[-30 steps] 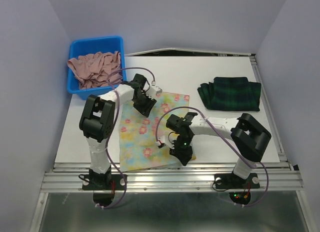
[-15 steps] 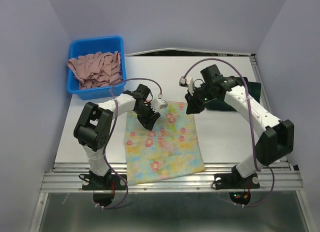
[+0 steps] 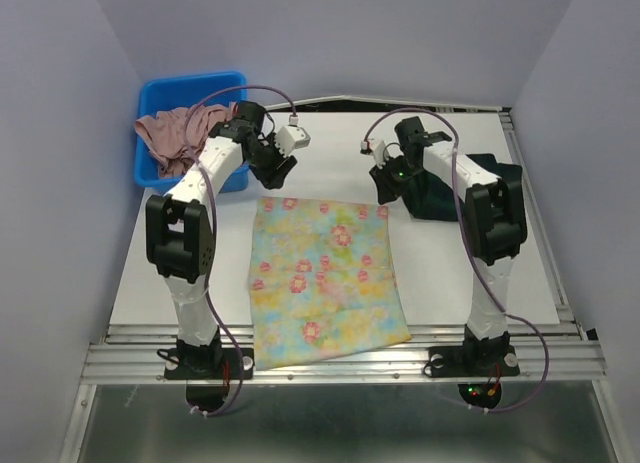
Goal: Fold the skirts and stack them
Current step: Flatten the skirt out, then fold the skirt
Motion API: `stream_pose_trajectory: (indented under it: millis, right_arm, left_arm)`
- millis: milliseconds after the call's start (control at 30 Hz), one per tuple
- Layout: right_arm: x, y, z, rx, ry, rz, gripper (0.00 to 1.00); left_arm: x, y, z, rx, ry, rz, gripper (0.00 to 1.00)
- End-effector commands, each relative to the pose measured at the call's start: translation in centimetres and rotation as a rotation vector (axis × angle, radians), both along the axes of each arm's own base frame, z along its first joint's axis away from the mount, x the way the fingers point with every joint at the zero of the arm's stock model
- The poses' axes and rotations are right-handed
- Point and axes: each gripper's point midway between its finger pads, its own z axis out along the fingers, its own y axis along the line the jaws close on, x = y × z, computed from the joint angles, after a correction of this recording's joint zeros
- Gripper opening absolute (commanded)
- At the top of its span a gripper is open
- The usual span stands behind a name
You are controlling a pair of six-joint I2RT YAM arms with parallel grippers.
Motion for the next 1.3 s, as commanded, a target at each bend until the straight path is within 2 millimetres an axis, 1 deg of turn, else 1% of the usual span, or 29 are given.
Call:
stream_pose_trajectory:
  millis: [0,33,67,100,133,167,200,233,367,433,467,567,733,800,833,867,900,933,1000,1033,1100,1167,1200,1233,1267]
  right_arm:
    - [3.4,0.5,1.7,0.005,-0.131,0.05,0.32]
    - [3.4,0.5,0.8,-0.003,-0.115,0.053,0.32]
    - [3.4,0.4,0.4,-0.01,-0.112,0.058,0.33]
    - [3.5,0.3,-0.1,-0.017,-0.108,0.057,0.33]
    - [3.5,0.2,-0.9,-0.026,-0.098,0.061,0.34]
    - [3.7,0.2,-1.2,-0.029,-0.101,0.061,0.34]
    - [3.5,0.1,-1.6,-0.033,-0.091,0.061,0.35]
    - [3.5,0.0,-2.4,-0.038,-0.09,0.065,0.35]
    - [3.1,-0.3,-4.1,-0.059,-0.06,0.071,0.35]
    - [3.0,-0.5,-4.5,-0.068,-0.055,0.075,0.35]
    - [2.8,-0.5,-4.9,-0.073,-0.049,0.077,0.35]
    - [2.6,-0.6,-5.1,-0.077,-0.046,0.088,0.34]
    - [2.4,-0.8,-4.9,-0.081,-0.052,0.099,0.34]
    - [2.8,-0.8,-4.7,-0.085,-0.064,0.096,0.35]
    - [2.9,-0.9,-4.6,-0.091,-0.069,0.092,0.35]
    - [3.1,-0.9,-4.3,-0.091,-0.074,0.089,0.36]
    - [3.4,-1.2,-4.0,-0.087,-0.082,0.077,0.36]
    - [3.7,-0.9,-3.2,-0.073,-0.093,0.068,0.38]
    - [4.0,-0.6,-2.4,-0.057,-0.108,0.067,0.4]
    - [4.2,-0.4,-1.9,-0.045,-0.115,0.071,0.41]
    - [4.3,-0.3,-1.1,-0.038,-0.127,0.072,0.46]
    - [4.4,-0.3,-0.6,-0.039,-0.135,0.07,0.48]
    - [4.5,-0.3,-0.2,-0.038,-0.144,0.068,0.48]
    - [4.8,-0.9,-0.2,-0.046,-0.147,0.056,0.48]
    - [4.9,-0.9,-0.1,-0.049,-0.15,0.053,0.49]
  left_arm:
    - [1.5,2.5,-3.4,0.087,0.073,-0.011,0.6]
    - [2.2,2.9,-3.6,0.089,0.068,0.001,0.6]
    - [3.0,3.1,-3.5,0.101,0.055,0.012,0.6]
    - [3.4,3.3,-4.4,0.112,0.067,0.018,0.59]
    - [3.7,3.4,-4.4,0.121,0.058,0.015,0.59]
    - [4.0,3.4,-5.1,0.13,0.061,0.012,0.59]
    - [4.2,3.6,-5.4,0.139,0.059,0.011,0.59]
    - [4.4,3.8,-5.7,0.157,0.056,0.008,0.59]
    - [4.6,4.8,-7.9,0.221,0.075,0.003,0.59]
    - [4.5,5.4,-8.7,0.253,0.077,0.013,0.59]
    - [4.6,5.6,-8.8,0.262,0.071,0.012,0.59]
    - [4.8,6.1,-9.0,0.29,0.055,0.006,0.57]
    - [4.9,6.7,-9.1,0.347,0.04,-0.077,0.54]
    - [4.5,6.8,-9.4,0.361,0.059,-0.107,0.53]
    - [4.6,6.7,-9.2,0.36,0.054,-0.131,0.52]
    - [4.5,6.7,-9.5,0.362,0.064,-0.142,0.52]
    - [4.5,6.6,-9.4,0.361,0.065,-0.148,0.52]
    - [4.4,6.4,-9.6,0.354,0.073,-0.158,0.52]
    - [4.1,6.2,-9.7,0.344,0.086,-0.176,0.52]
    - [3.7,6.0,-10.2,0.338,0.106,-0.186,0.52]
    - [3.4,5.8,-10.8,0.34,0.116,-0.202,0.51]
    - [3.1,5.9,-11.5,0.345,0.127,-0.205,0.48]
    - [3.0,5.8,-11.9,0.346,0.132,-0.207,0.42]
    - [2.8,5.8,-12.1,0.347,0.139,-0.214,0.39]
    - [2.5,5.6,-12.5,0.341,0.149,-0.224,0.35]
